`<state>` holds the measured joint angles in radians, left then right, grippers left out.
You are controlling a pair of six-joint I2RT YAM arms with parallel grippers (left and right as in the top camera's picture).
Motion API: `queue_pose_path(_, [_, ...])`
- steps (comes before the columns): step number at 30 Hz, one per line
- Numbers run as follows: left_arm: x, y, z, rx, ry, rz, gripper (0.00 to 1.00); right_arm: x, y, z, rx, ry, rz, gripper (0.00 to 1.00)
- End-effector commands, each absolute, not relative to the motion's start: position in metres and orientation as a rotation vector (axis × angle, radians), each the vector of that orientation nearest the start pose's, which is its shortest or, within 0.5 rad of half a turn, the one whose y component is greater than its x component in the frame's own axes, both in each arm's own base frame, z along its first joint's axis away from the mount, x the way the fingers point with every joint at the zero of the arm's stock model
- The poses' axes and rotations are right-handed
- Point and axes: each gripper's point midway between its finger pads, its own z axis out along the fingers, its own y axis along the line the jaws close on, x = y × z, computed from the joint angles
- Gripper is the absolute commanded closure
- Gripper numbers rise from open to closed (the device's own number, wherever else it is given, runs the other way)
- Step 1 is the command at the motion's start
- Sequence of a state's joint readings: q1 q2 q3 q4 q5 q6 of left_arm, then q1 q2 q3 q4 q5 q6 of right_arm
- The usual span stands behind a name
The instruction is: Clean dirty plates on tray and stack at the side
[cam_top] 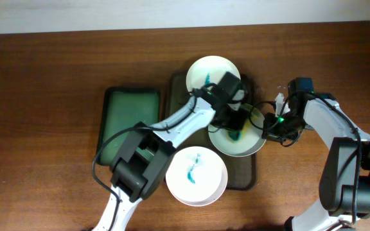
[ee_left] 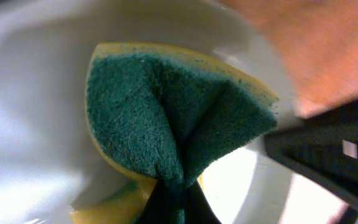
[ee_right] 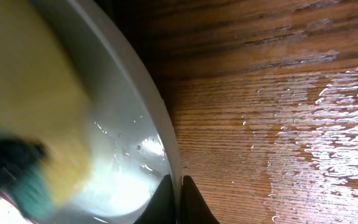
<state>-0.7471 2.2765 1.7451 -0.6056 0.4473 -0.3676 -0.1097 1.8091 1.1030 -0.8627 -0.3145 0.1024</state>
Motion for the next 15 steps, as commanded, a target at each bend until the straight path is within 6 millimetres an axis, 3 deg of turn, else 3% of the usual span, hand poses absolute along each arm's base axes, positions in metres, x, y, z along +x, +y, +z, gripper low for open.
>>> queue_pose_path(1, [0.29,-0.446,0.021,0.897,2.795,-1.068,1.0,0.305,0.015,0.009,0.312,3.122,0.429,0.96])
queue_pose_path(4, [0.289,-0.436,0.01,0.912,2.832,-1.0,1.0,0.305,0.015,0.009,0.312,3.123,0.429,0.96])
queue_pose_path(6, [0.335,-0.36,-0.019,0.705,2.948,-0.425,1.0,0.304,0.015,0.009,0.314,3.126,0.43,0.96])
queue_pose_path(7, [0.356,-0.318,-0.021,0.622,2.956,-0.143,1.0,0.304,0.015,0.009,0.314,3.127,0.431,0.96])
queue_pose_path(8, [0.369,-0.289,-0.017,0.554,2.95,0.049,1.0,0.303,0.015,0.009,0.315,3.13,0.431,0.96])
queue_pose_path(9, [0.378,-0.272,-0.008,0.521,2.944,0.144,1.0,0.303,0.015,0.009,0.316,3.131,0.431,0.96])
queue_pose_path(11, [0.389,-0.267,0.019,0.492,2.939,0.167,1.0,0.301,0.016,0.009,0.318,3.138,0.432,0.96])
queue_pose_path(13, [0.397,-0.273,0.068,0.483,2.907,0.138,1.0,0.3,0.016,0.018,0.315,3.128,0.43,0.96])
queue_pose_path(14, [0.4,-0.272,0.093,0.474,2.886,0.12,1.0,0.299,0.016,0.028,0.308,3.109,0.427,0.96])
queue_pose_path(15, [0.401,-0.262,0.13,0.439,2.86,0.097,1.0,0.298,0.016,0.048,0.296,3.066,0.421,0.96])
